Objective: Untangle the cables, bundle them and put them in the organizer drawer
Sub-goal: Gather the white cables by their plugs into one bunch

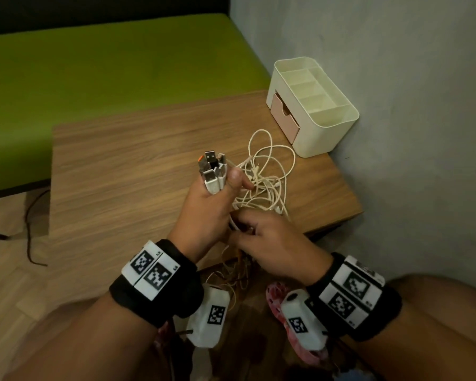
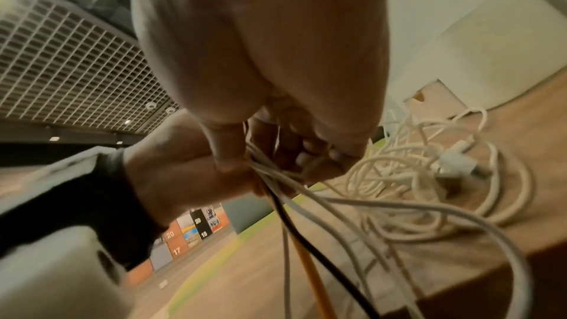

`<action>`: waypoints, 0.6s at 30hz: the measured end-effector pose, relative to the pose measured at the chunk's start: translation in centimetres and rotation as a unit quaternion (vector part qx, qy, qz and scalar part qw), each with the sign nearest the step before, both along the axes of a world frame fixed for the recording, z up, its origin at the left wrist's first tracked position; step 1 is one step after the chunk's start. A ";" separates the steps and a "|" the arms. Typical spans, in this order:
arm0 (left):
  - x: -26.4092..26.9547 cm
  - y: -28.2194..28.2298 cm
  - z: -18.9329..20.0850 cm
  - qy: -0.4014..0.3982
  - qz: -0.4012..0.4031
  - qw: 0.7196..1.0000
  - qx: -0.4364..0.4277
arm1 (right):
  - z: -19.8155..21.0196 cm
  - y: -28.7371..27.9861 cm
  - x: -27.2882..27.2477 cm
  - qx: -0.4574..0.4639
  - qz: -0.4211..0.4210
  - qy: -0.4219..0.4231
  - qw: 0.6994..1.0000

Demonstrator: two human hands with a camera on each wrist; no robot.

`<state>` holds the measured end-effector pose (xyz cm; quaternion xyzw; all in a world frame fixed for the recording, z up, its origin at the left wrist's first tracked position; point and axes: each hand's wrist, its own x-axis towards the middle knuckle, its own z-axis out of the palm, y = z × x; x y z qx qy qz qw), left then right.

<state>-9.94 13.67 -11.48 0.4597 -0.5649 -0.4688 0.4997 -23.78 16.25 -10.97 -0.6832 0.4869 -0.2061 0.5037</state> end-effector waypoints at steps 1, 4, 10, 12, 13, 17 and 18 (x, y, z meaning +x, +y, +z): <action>0.1 0.0 0.1 -0.007 -0.010 1.000 -0.008 | 0.0 -0.1 0.0 -0.028 -0.006 0.009 1.000; 0.9 -0.2 0.5 -0.009 -0.043 0.999 -0.017 | -0.4 -0.5 -0.5 -0.077 -0.021 0.029 0.996; 1.5 -0.2 0.6 0.017 -0.083 0.993 0.085 | -0.9 -0.7 -0.8 -0.152 -0.027 0.079 0.985; 0.9 0.0 0.8 0.063 -0.081 0.991 0.085 | -0.7 -0.8 -0.6 -0.148 -0.028 0.073 0.986; 0.7 0.0 0.8 0.091 -0.084 0.988 0.088 | -0.6 -0.9 -0.6 -0.142 -0.024 0.063 0.988; 0.9 -0.2 0.5 0.151 -0.097 0.979 0.093 | 0.2 -1.9 -1.3 -0.096 0.016 0.073 0.993; 1.0 -0.3 0.4 0.147 -0.092 0.981 0.089 | 0.6 -2.1 -1.8 -0.087 0.013 0.081 0.993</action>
